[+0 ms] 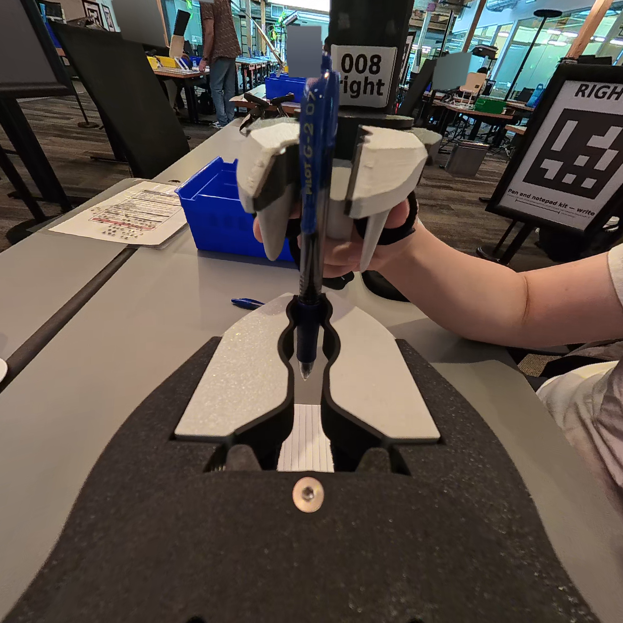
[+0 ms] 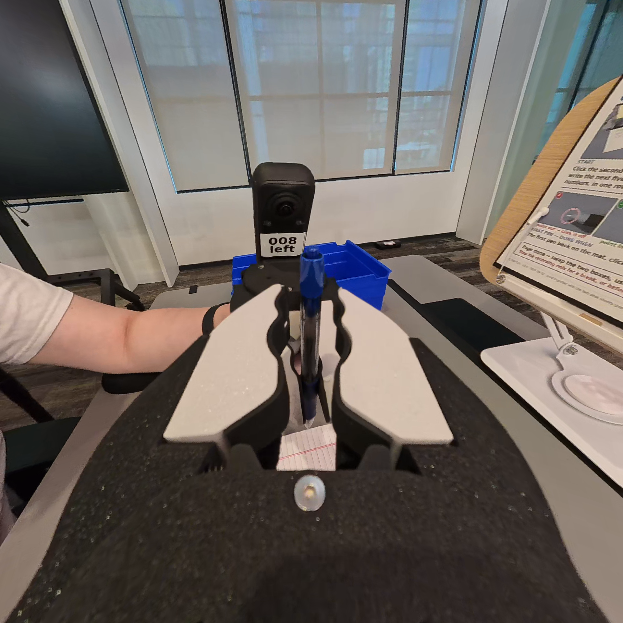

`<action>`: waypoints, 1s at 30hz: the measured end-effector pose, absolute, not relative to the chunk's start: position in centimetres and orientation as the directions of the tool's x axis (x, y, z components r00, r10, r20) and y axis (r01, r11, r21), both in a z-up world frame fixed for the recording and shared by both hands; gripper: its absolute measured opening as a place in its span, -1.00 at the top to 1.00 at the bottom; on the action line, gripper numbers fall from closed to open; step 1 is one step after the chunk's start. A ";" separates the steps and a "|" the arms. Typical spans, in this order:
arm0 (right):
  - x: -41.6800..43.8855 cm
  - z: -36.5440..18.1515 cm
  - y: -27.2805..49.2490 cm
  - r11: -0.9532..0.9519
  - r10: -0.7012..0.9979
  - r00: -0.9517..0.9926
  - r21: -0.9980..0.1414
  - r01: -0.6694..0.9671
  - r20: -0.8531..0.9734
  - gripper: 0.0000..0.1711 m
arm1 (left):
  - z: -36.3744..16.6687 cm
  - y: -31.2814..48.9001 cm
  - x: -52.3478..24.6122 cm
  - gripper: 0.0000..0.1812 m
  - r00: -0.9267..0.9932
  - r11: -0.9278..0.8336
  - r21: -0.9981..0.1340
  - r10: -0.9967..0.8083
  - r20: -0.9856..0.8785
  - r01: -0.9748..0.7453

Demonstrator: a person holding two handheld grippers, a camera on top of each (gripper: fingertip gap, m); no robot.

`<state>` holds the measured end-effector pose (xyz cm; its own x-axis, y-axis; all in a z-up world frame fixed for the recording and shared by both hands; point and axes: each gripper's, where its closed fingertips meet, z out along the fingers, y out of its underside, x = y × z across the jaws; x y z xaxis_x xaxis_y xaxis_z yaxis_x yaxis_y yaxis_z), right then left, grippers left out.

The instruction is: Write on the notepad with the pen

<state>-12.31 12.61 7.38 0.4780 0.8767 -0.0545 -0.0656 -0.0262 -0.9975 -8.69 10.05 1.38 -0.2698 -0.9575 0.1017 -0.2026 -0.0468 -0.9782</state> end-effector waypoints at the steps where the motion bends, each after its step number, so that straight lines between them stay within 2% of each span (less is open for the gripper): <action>1: -12.5 7.3 12.5 -0.028 0.881 0.471 -0.998 -0.064 -0.055 0.76 | 1.3 10.0 -8.7 0.87 -0.271 -0.046 -0.978 -0.957 0.101 -0.204; 7: -12.6 7.4 12.4 -0.032 0.892 0.448 -0.997 -0.076 -0.063 0.90 | 1.1 9.7 -8.5 0.87 -0.282 -0.040 -0.977 -0.954 0.100 -0.211; 30: -13.4 6.6 12.1 -0.067 0.906 0.417 -0.997 -0.042 -0.079 0.95 | 0.4 9.4 -8.0 0.87 -0.282 -0.031 -0.972 -0.955 0.097 -0.231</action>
<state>-13.42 12.10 6.61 0.4166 0.9057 -0.0786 -0.0418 -0.0672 -0.9969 -8.04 9.43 0.43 -0.2817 -0.9545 0.0974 -0.2309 -0.0311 -0.9725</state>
